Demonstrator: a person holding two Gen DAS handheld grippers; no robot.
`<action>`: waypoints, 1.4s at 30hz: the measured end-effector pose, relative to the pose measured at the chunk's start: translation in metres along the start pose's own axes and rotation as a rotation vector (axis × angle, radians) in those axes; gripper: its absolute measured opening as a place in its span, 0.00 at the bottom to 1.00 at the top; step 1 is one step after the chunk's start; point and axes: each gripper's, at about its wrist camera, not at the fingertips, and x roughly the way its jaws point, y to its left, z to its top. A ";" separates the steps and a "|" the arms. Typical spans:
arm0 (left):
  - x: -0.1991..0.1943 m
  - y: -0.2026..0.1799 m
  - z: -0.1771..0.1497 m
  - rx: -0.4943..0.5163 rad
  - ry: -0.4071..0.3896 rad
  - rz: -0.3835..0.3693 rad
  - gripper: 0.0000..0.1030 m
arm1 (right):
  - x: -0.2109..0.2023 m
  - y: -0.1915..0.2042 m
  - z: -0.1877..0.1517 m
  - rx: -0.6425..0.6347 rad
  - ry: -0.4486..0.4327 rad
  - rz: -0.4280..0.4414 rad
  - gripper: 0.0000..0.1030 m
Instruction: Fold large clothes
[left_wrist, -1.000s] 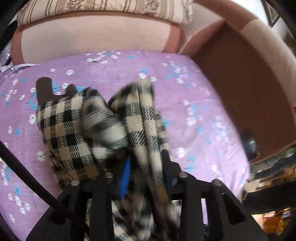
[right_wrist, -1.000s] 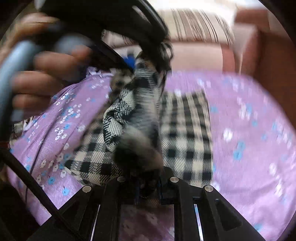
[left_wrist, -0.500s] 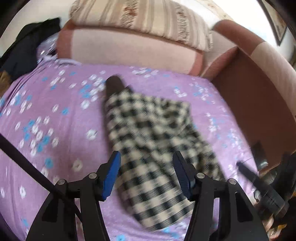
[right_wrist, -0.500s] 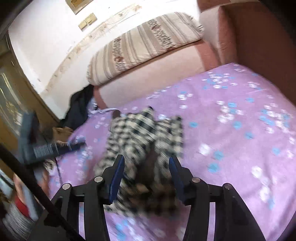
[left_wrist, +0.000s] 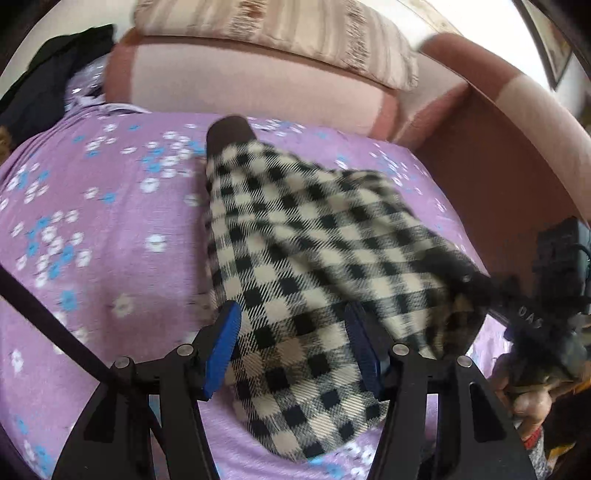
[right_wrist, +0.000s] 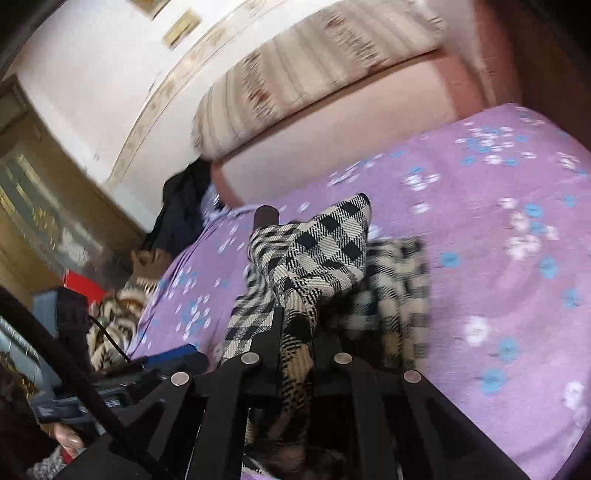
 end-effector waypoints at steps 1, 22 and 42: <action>0.011 -0.009 -0.004 0.019 0.017 -0.012 0.55 | -0.004 -0.010 -0.004 0.016 0.004 -0.034 0.10; 0.034 -0.041 -0.048 0.192 0.017 0.153 0.64 | 0.085 -0.073 0.021 0.152 0.257 -0.170 0.00; 0.073 0.032 0.013 -0.057 0.127 -0.140 0.51 | 0.132 -0.067 0.025 0.127 0.267 0.051 0.30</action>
